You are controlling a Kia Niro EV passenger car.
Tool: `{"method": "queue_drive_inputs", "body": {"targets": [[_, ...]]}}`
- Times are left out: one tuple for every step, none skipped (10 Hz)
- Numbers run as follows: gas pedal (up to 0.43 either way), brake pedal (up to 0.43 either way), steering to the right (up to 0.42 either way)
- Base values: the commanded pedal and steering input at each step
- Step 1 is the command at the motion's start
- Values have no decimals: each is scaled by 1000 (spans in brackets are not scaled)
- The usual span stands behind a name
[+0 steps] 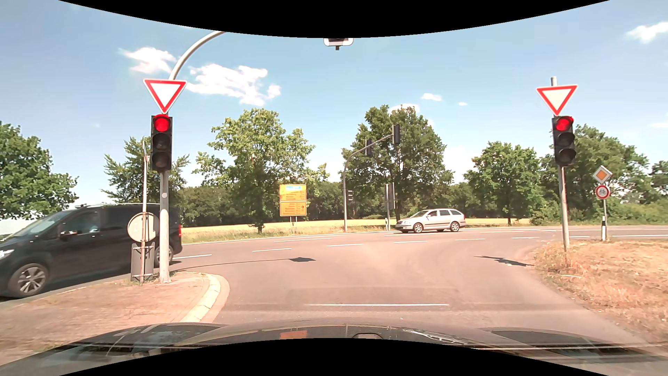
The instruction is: Follow the waypoints while adhering to traffic rules and regulations
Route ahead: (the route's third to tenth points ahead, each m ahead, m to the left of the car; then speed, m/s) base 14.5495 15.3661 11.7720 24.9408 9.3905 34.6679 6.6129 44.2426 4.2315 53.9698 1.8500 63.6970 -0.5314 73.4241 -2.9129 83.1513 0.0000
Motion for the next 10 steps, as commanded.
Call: {"method": "queue_drive_inputs", "body": {"targets": [[0,0,-3],[0,0,-3],[0,0,-3],[0,0,-3],[0,0,-3],[0,0,-3],[0,0,-3],[0,0,-3],[0,0,-3],[0,0,-3]]}}
